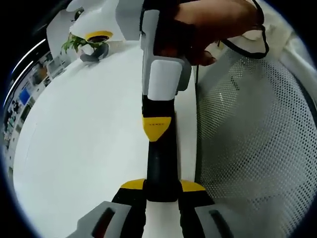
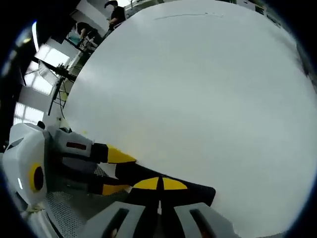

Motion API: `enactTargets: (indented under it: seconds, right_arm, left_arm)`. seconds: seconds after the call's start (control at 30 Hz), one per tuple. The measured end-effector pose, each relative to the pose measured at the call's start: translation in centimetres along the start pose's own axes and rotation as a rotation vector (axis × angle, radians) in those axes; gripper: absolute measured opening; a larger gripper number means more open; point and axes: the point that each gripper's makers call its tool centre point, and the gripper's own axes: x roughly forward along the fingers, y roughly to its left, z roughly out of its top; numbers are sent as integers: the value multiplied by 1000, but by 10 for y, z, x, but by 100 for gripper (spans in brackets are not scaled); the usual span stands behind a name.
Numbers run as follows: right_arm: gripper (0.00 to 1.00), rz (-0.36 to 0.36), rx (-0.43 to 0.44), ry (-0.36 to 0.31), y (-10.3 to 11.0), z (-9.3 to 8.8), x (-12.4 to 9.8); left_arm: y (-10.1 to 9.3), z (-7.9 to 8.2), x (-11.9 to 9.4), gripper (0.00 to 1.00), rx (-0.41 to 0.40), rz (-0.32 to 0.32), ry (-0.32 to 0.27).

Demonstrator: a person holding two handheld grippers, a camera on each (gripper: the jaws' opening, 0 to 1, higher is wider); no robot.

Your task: Press the specified remote control buttons in sequence, fully releasing each button before pressing the next.

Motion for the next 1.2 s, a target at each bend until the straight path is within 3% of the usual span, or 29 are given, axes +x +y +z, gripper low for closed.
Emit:
enactTargets:
  seconds: [0.57, 0.8, 1.0, 1.2]
  right_arm:
    - [0, -43, -88, -53, 1, 6, 2]
    - [0, -38, -57, -119, 3, 6, -14]
    - [0, -15, -12, -115, 1, -1, -18]
    - [0, -3, -27, -91, 7, -8, -14]
  left_arm:
    - [0, 0, 0, 24, -12, 3, 5]
    - [0, 0, 0, 24, -17, 7, -9]
    - [0, 1, 0, 24, -17, 12, -19]
    - [0, 1, 1, 24, -15, 14, -13]
